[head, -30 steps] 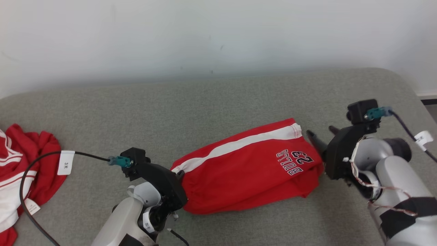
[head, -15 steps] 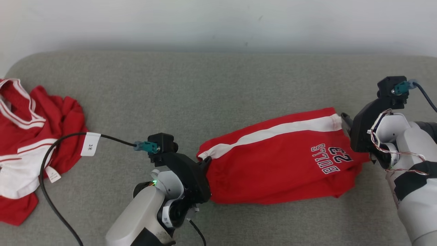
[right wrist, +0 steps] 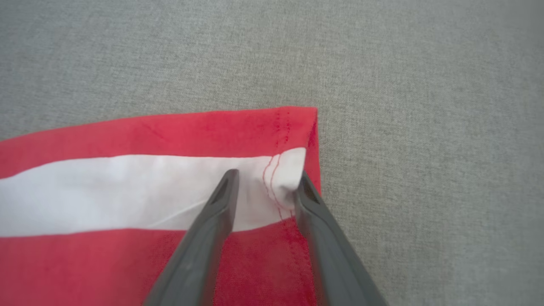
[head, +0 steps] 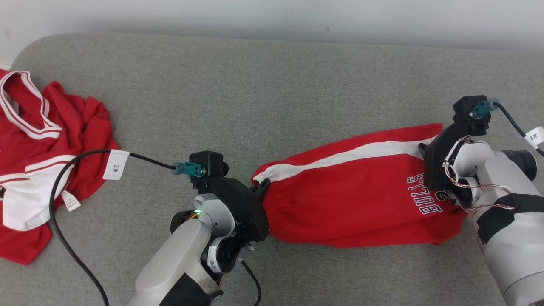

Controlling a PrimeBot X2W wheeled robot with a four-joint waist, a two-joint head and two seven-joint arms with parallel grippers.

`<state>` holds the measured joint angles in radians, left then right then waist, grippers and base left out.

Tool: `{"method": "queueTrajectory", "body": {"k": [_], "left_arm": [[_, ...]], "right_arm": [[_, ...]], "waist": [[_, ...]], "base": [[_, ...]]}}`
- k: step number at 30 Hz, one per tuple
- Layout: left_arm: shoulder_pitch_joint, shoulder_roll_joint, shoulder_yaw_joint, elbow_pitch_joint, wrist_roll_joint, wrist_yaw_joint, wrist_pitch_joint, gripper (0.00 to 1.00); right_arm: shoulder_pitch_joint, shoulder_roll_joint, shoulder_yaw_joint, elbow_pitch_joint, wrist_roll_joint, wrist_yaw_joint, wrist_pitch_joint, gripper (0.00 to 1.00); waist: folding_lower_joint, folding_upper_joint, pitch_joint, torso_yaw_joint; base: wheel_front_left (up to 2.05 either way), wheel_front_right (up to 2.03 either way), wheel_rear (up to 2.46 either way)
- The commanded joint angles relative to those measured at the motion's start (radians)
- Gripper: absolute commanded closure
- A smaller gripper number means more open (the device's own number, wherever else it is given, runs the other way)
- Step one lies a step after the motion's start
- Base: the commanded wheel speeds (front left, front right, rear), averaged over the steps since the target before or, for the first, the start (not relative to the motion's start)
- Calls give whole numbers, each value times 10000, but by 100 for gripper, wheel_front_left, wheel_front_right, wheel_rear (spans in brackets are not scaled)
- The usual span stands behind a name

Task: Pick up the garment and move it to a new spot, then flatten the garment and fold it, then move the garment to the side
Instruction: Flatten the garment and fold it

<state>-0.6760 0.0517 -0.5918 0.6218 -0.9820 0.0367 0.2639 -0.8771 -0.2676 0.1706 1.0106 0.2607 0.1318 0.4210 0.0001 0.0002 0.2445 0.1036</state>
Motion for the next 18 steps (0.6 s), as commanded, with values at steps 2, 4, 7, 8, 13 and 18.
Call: {"method": "queueTrajectory", "body": {"k": [2,4,7,8,13,18], "left_arm": [[-51,39,23,56,-65,31,-87,100],[-88,37,24,102,-85,31,-105,100],[-103,34,23,165,-115,-6,-183,100],[-91,31,25,179,-120,-6,-217,100],[-238,66,251,175,-143,-109,-725,100],[-874,308,758,-14,-184,-215,-1318,100]], "right_arm": [[-78,3,141,96,-14,-22,-105,50],[-158,10,250,183,72,-22,-178,55],[-233,-46,373,298,142,-22,-339,84],[-239,-35,406,315,177,-22,-412,95],[-398,-44,508,309,401,-22,-939,100],[-903,49,2,-31,1226,-22,-2119,100]], "waist": [[-1,-2,-113,-130],[-1,-2,-159,-181],[-1,-2,-232,-239],[-1,-2,-252,-254],[-1,-2,-346,-347],[-1,-2,-253,-561]], "base": [[0,0,0],[0,0,0],[0,0,0],[0,0,0],[0,0,0],[0,0,0]]}}
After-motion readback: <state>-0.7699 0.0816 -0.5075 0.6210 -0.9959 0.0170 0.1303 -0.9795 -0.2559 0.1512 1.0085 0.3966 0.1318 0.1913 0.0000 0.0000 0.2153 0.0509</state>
